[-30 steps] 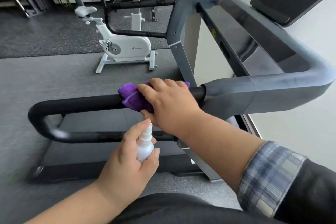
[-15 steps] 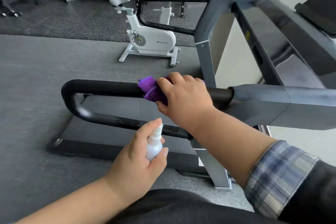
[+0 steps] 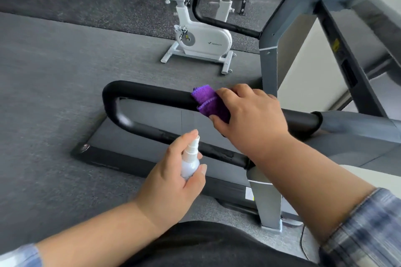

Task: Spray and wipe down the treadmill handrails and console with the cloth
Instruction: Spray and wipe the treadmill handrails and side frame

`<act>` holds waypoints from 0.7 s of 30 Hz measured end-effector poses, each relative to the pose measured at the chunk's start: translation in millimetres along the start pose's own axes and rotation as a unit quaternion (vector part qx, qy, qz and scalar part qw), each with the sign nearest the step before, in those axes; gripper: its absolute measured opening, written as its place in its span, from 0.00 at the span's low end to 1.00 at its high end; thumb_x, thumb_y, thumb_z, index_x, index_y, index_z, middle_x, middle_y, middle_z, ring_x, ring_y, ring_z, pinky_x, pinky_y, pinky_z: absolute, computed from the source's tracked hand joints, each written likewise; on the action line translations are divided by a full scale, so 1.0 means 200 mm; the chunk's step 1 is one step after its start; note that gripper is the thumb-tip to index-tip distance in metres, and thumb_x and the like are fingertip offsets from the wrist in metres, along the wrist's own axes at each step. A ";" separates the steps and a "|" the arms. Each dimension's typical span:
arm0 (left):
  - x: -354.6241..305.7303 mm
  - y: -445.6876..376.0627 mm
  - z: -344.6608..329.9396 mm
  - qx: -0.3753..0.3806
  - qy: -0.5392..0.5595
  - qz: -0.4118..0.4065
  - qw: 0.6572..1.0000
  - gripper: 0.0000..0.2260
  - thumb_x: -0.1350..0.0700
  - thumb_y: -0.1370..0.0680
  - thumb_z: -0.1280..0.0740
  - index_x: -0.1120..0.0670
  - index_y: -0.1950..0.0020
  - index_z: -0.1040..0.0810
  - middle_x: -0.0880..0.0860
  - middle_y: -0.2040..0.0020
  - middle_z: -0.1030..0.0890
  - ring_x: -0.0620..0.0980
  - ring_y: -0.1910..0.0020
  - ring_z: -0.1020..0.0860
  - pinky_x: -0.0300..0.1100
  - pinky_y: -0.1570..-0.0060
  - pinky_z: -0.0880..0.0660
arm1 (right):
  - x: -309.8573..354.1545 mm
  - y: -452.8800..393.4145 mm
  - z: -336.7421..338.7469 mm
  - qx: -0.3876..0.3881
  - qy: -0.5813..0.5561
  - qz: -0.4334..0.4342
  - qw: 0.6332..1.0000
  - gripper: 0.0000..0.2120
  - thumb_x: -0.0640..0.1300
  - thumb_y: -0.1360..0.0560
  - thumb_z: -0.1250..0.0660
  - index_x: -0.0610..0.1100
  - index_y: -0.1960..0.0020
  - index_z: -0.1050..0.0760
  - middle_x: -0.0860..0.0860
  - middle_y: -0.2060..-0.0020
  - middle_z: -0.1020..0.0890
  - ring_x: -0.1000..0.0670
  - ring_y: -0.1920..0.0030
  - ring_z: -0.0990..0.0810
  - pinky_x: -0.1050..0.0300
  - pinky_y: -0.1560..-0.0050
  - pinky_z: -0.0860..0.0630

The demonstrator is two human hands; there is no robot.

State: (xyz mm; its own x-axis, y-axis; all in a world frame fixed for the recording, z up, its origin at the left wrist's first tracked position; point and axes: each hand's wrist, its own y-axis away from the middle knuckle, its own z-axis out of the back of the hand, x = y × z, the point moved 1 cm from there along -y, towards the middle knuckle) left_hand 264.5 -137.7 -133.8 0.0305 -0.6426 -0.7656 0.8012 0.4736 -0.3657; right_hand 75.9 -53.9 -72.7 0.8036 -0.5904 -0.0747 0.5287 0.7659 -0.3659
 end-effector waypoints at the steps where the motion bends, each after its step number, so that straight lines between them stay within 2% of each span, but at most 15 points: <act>1: 0.02 0.00 0.02 -0.002 -0.002 0.006 1.000 0.27 0.44 0.24 0.37 0.25 0.31 0.44 0.36 0.41 0.25 0.40 0.45 0.23 0.26 0.46 0.31 | 0.03 -0.02 -0.01 -0.002 0.005 0.008 1.000 0.27 0.67 0.25 0.39 0.53 0.33 0.27 0.49 0.45 0.21 0.41 0.53 0.20 0.48 0.54 0.25; 6: 0.11 -0.02 0.12 0.001 0.005 0.021 1.000 0.28 0.45 0.24 0.36 0.26 0.30 0.44 0.35 0.43 0.25 0.37 0.46 0.23 0.25 0.47 0.31 | 0.23 -0.13 -0.04 0.000 0.021 0.030 0.999 0.26 0.67 0.24 0.40 0.53 0.32 0.28 0.49 0.45 0.21 0.41 0.53 0.20 0.50 0.56 0.28; 12: 0.20 -0.04 0.29 0.005 0.023 0.016 1.000 0.28 0.45 0.24 0.36 0.24 0.31 0.45 0.35 0.43 0.26 0.38 0.46 0.23 0.26 0.46 0.31 | 0.42 -0.24 -0.08 0.005 0.015 0.042 0.999 0.25 0.66 0.23 0.40 0.52 0.33 0.27 0.48 0.44 0.20 0.40 0.53 0.19 0.50 0.57 0.29; 17: 0.32 -0.08 0.51 0.019 0.026 0.006 0.999 0.25 0.47 0.24 0.36 0.31 0.32 0.42 0.35 0.42 0.28 0.31 0.47 0.25 0.22 0.46 0.34 | 0.72 -0.42 -0.11 0.019 0.020 0.058 0.998 0.26 0.66 0.22 0.42 0.53 0.31 0.30 0.49 0.42 0.22 0.41 0.51 0.20 0.52 0.60 0.34; 21: 0.46 -0.08 0.70 0.020 0.022 0.011 0.999 0.25 0.46 0.25 0.36 0.31 0.32 0.42 0.35 0.43 0.27 0.31 0.48 0.25 0.22 0.47 0.34 | 0.96 -0.55 -0.14 0.031 0.043 0.071 0.996 0.24 0.65 0.21 0.42 0.53 0.30 0.32 0.48 0.42 0.23 0.40 0.50 0.21 0.51 0.60 0.36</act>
State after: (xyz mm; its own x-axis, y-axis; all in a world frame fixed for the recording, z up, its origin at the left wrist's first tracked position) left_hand 337.2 -288.0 -124.2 0.0229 -0.6043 -0.7964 0.8236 0.4629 -0.3276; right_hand 163.6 -258.3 -71.5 0.8472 -0.4918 -0.2011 0.4288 0.8563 -0.2879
